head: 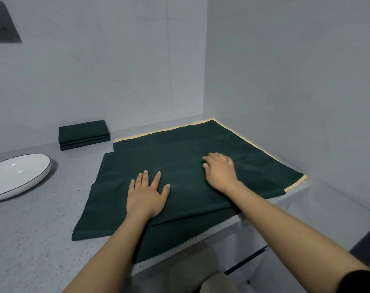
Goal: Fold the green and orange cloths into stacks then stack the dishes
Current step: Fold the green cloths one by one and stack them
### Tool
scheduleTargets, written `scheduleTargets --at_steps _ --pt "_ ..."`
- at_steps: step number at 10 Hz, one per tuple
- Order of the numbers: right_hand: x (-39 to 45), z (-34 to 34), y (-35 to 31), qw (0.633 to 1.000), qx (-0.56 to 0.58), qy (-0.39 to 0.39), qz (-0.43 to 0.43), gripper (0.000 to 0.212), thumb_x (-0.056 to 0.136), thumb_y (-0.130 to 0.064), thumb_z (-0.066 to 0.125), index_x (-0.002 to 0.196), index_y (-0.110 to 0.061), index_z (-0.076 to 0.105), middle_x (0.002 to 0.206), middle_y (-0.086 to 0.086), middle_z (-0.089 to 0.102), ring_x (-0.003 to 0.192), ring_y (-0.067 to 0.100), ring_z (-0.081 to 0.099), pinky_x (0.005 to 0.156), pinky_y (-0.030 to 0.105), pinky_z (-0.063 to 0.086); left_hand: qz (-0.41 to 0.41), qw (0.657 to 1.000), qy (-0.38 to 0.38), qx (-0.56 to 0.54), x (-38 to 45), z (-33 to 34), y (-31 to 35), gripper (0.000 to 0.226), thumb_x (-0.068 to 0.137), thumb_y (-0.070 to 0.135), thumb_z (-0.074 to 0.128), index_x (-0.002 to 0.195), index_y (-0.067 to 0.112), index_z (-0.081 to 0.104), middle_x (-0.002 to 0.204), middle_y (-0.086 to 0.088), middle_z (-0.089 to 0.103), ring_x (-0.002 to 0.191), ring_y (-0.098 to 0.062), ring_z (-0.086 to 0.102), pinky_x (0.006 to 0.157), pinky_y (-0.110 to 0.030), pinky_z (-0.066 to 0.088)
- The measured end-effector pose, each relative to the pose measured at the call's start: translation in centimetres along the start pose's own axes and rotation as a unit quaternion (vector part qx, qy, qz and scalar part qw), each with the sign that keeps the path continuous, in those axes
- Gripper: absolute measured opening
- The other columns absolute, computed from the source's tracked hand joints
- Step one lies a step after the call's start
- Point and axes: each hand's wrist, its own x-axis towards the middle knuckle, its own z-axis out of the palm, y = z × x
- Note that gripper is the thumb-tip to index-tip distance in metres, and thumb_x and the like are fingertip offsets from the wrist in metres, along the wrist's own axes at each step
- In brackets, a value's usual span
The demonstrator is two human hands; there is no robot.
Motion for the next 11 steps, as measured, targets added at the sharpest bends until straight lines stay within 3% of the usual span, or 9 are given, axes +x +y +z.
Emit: scheduleTargets --at_steps 2,3,6,8,11 --pt "-3.4 1.6 -7.1 0.986 0.038 -0.143 -0.07 0.049 0.103 -0.031 0.019 0.15 -0.018 0.019 0.159 0.0 0.012 0.146 0.015 0.005 0.118 0.036 0.001 0.002 1.0 0.0 -0.003 0.0 -0.1 0.0 0.064 0.095 0.061 0.01 0.152 0.033 -0.002 0.16 -0.006 -0.006 0.148 -0.019 -0.007 0.12 -0.038 -0.003" --pt "-4.0 2.0 -6.2 0.986 0.006 -0.154 -0.062 0.051 0.102 -0.037 0.015 0.152 -0.025 0.009 0.16 -0.003 0.004 0.146 0.015 -0.001 0.119 0.038 -0.002 0.005 1.0 0.001 -0.005 0.0 -0.2 -0.1 0.064 0.095 0.061 0.01 0.152 0.033 -0.002 0.16 -0.006 -0.005 0.147 -0.019 -0.007 0.12 -0.038 -0.003" --pt "-3.4 0.6 2.2 0.986 -0.036 -0.15 0.067 0.054 0.099 -0.05 0.013 0.15 -0.036 0.007 0.159 -0.008 0.001 0.147 0.014 -0.002 0.119 0.039 -0.001 0.006 1.0 0.002 -0.008 0.1 -0.1 -0.3 0.064 0.095 0.061 0.009 0.152 0.034 -0.001 0.16 -0.006 -0.005 0.148 -0.019 -0.007 0.12 -0.037 -0.003" --pt "-3.3 -0.7 7.0 0.979 -0.052 -0.145 0.136 0.057 0.097 -0.054 0.012 0.151 -0.035 0.005 0.159 -0.005 0.001 0.147 0.016 -0.002 0.119 0.038 -0.001 0.004 1.0 -0.004 -0.004 0.1 0.0 -0.4 0.064 0.095 0.062 0.008 0.152 0.034 -0.002 0.16 -0.006 -0.007 0.147 -0.019 -0.008 0.12 -0.037 -0.004" --pt "-3.2 -1.0 5.8 0.979 -0.064 -0.141 0.133 0.055 0.1 -0.045 0.013 0.152 -0.027 0.006 0.16 0.004 0.003 0.147 0.021 -0.001 0.119 0.041 -0.001 0.003 1.0 -0.006 -0.002 -0.1 0.2 0.0 0.064 0.095 0.061 0.007 0.152 0.033 -0.003 0.16 -0.006 -0.007 0.147 -0.02 -0.008 0.12 -0.038 -0.004"
